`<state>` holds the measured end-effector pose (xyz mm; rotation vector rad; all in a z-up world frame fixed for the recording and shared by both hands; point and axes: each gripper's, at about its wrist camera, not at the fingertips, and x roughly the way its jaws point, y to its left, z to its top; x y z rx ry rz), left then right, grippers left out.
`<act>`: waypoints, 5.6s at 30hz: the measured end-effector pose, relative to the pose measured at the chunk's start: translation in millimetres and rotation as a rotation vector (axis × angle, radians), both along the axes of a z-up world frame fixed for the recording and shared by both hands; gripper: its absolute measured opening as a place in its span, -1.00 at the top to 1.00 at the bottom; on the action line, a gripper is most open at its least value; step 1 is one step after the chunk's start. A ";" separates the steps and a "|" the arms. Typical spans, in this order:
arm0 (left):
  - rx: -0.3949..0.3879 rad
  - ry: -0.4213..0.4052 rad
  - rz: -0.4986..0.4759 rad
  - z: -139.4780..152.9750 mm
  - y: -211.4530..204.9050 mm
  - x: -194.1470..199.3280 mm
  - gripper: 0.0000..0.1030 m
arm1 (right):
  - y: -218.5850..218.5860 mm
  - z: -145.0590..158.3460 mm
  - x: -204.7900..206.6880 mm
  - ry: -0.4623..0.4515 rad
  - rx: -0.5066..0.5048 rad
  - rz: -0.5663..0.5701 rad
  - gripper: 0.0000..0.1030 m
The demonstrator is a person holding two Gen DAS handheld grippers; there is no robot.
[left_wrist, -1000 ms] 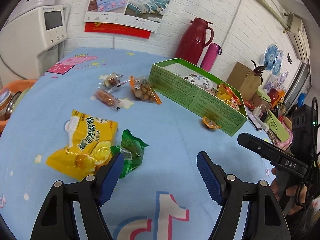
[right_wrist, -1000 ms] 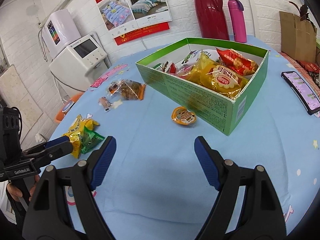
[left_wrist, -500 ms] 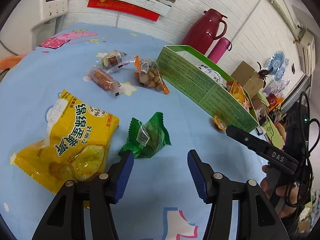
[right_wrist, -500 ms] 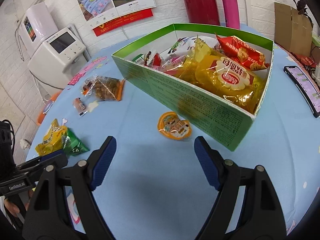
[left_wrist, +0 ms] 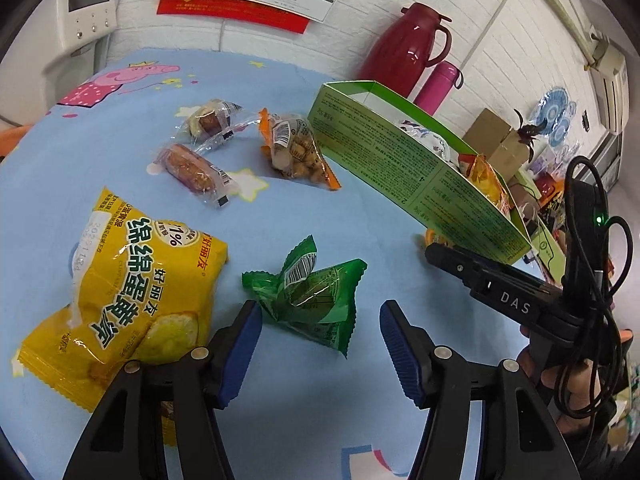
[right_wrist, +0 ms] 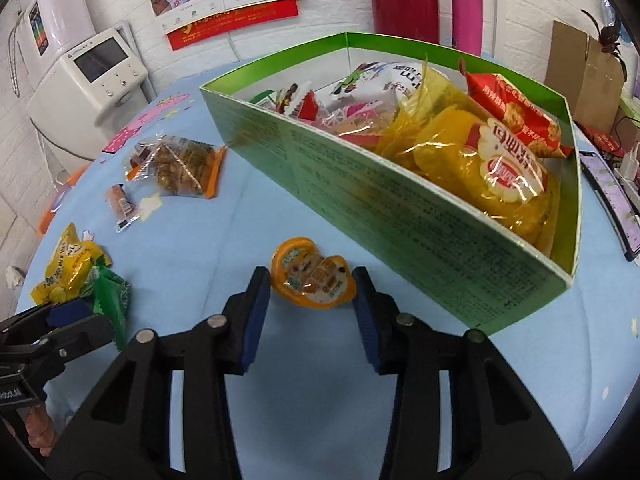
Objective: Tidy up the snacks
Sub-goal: 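Grasp the jelly cup with the right tool while the left tool grasps the green packet, then drop the jelly cup into the box with the right tool while the left tool drops the green packet, then grasp the sausage stick with the right tool while the left tool grasps the wrapped cake, then drop the sausage stick into the box with the right tool while the left tool drops the cake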
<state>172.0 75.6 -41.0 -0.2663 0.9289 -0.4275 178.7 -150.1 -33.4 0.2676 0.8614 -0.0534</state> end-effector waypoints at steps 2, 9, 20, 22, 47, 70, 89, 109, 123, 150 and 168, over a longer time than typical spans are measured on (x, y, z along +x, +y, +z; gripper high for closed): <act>-0.009 0.003 0.010 1.0 1.5 -0.6 -0.22 | 2.0 0.1 -2.3 -0.008 0.023 0.023 0.15; 0.017 0.017 0.034 0.8 -2.9 6.7 -0.24 | 4.1 -0.6 -3.0 -0.012 0.024 0.041 0.14; 0.094 -0.014 0.020 0.7 -17.1 17.3 0.25 | 6.5 5.6 -17.3 -0.039 0.069 0.090 0.17; 0.074 0.009 0.012 3.3 -17.5 14.0 0.25 | 6.6 10.9 -23.0 -0.057 0.077 0.103 0.17; 0.103 -0.188 -0.087 107.4 -142.4 97.5 0.25 | -99.4 95.4 -16.3 -0.309 -0.046 -0.059 0.16; 0.165 -0.214 0.015 89.0 -135.4 118.7 -0.82 | -107.2 70.8 8.6 -0.282 -0.116 -0.054 -0.58; 0.156 -0.279 0.069 141.2 -39.3 54.8 -0.82 | -37.3 117.8 -34.9 -0.386 -0.108 0.073 -0.74; 0.114 -0.111 0.149 83.9 76.7 55.2 -0.82 | 87.7 72.9 18.7 -0.196 0.043 0.464 -0.47; 0.114 -0.117 0.147 77.5 111.9 77.8 -0.82 | 144.2 25.2 119.8 -0.042 0.028 0.590 0.06; 0.151 0.003 0.012 29.6 44.7 175.0 -0.46 | 80.0 21.2 43.9 -0.121 0.123 0.461 0.59; 0.196 0.065 0.045 36.6 48.6 130.7 0.27 | 49.6 36.3 3.4 -0.180 0.192 0.377 0.59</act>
